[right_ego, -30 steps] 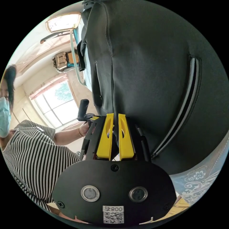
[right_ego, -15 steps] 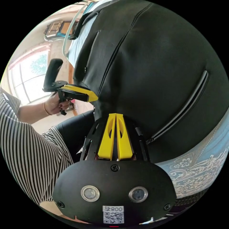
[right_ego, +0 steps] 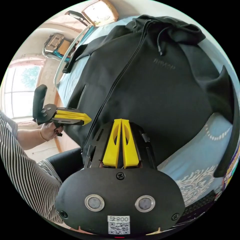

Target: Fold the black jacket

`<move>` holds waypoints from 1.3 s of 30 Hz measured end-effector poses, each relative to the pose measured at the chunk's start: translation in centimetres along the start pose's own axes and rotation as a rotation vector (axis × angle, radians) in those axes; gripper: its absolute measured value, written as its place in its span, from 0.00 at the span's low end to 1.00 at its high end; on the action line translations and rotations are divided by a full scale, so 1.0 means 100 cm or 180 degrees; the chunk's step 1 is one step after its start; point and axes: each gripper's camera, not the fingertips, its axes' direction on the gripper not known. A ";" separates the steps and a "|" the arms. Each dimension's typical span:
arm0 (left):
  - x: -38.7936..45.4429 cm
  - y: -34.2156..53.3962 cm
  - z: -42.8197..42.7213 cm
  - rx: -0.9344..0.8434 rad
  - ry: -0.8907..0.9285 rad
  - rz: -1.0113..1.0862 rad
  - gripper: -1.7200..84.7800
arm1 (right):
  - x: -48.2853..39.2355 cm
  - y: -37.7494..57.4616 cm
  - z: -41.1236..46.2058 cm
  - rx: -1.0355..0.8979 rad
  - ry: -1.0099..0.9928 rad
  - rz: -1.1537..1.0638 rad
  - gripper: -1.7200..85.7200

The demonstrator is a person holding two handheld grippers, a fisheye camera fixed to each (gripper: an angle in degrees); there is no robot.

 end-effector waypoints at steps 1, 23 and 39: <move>0.006 -0.015 0.002 0.0030 -0.0223 0.0066 0.02 | 0.002 -0.013 -0.003 0.0132 0.0233 -0.0035 0.02; 0.002 -0.283 -0.070 0.1209 -0.0890 0.0464 0.02 | 0.037 -0.101 -0.065 0.1437 0.0207 0.0468 0.02; -0.052 -0.316 -0.183 0.1865 -0.0027 0.0287 0.04 | 0.039 -0.132 -0.041 0.1348 0.0537 0.0531 0.02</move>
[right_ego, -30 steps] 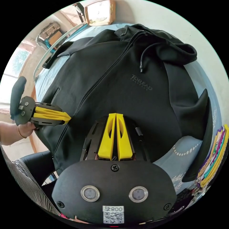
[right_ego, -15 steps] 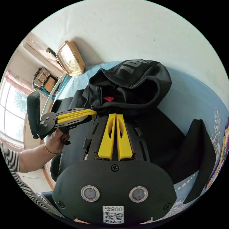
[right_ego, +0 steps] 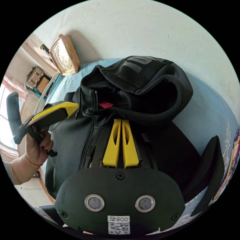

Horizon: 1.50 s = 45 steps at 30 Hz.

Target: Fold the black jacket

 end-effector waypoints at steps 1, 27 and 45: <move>-0.015 -0.019 -0.001 0.0011 0.0130 -0.0125 0.05 | 0.001 0.001 -0.001 0.0019 -0.0008 0.0008 0.02; -0.168 -0.089 -0.095 0.0767 0.2448 -0.1104 0.06 | 0.059 0.010 -0.017 0.0252 -0.0146 0.0257 0.02; -0.217 0.022 -0.168 0.0981 0.2599 -0.1407 0.06 | 0.171 0.105 -0.088 0.0718 -0.2953 0.0880 0.09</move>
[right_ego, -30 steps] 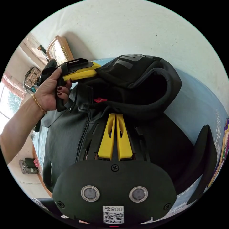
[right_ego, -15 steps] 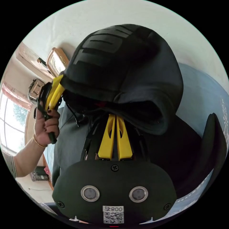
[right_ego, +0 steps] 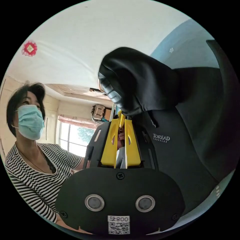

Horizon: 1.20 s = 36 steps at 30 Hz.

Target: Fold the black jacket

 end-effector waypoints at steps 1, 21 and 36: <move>0.000 0.001 -0.004 0.0008 -0.0031 -0.0027 0.06 | -0.016 -0.009 -0.015 0.0170 0.0075 -0.0222 0.10; 0.093 0.036 -0.001 -0.0156 -0.0374 -0.0415 0.22 | -0.049 -0.043 0.080 -0.1225 0.0875 -0.1301 0.08; 0.077 0.077 0.009 -0.0375 -0.0668 -0.0702 0.09 | -0.032 -0.034 0.018 -0.0464 0.0984 -0.0655 0.09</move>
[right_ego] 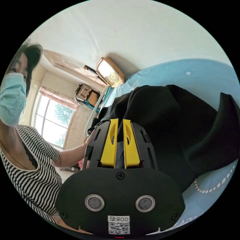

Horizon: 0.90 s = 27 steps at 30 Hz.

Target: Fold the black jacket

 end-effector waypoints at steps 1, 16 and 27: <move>-0.003 0.009 -0.005 0.0012 -0.0067 0.0011 0.09 | 0.007 0.002 -0.010 0.0141 0.0169 0.0130 0.10; -0.006 0.057 -0.066 0.0243 -0.0722 -0.0081 0.17 | 0.079 0.003 0.030 -0.0335 0.0006 0.0790 0.04; -0.013 0.009 -0.046 0.0152 -0.0721 0.0111 0.09 | 0.099 0.026 -0.037 0.0193 0.0286 0.1083 0.14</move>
